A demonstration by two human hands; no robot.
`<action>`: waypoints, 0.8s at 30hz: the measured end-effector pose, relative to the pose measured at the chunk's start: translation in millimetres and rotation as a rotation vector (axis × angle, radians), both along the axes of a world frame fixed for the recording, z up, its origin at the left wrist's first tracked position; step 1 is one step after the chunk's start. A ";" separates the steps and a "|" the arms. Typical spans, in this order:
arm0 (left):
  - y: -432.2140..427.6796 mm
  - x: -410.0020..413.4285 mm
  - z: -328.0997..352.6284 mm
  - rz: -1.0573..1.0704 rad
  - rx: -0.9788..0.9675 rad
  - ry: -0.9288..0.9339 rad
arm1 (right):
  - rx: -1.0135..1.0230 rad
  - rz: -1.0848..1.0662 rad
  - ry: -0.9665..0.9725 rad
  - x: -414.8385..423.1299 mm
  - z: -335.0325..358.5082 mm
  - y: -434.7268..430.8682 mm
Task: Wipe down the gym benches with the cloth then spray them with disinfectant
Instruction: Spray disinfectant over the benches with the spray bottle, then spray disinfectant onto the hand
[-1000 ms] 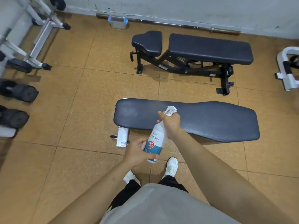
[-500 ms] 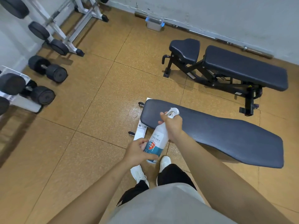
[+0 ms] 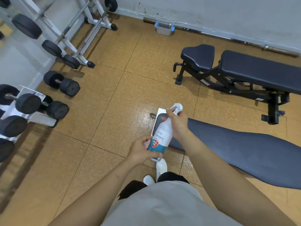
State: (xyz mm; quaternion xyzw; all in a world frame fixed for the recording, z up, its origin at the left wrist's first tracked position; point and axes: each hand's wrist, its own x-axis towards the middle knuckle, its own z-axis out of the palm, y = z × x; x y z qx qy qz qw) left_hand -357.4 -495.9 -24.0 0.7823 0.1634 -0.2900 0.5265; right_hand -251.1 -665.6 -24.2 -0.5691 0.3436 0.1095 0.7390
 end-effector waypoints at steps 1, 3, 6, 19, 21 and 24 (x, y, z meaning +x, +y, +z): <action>4.2 14.0 2.9 0.028 -0.017 -0.008 | 0.038 0.019 -0.041 16.0 7.8 6.6; 14.0 40.9 7.6 0.088 -0.055 -0.029 | 0.028 0.083 -0.118 48.9 21.2 20.6; 30.6 82.9 20.4 0.172 -0.131 -0.085 | -0.074 0.235 -0.269 93.7 44.0 44.2; 199.0 297.0 2.4 0.135 -0.382 -0.044 | -0.334 0.452 -0.231 261.2 34.7 205.0; 238.2 326.4 5.5 0.097 -0.391 -0.014 | -0.330 0.405 -0.198 284.1 38.2 235.3; 297.6 375.6 11.6 0.100 -0.399 -0.020 | -0.360 0.372 -0.173 317.1 44.2 271.9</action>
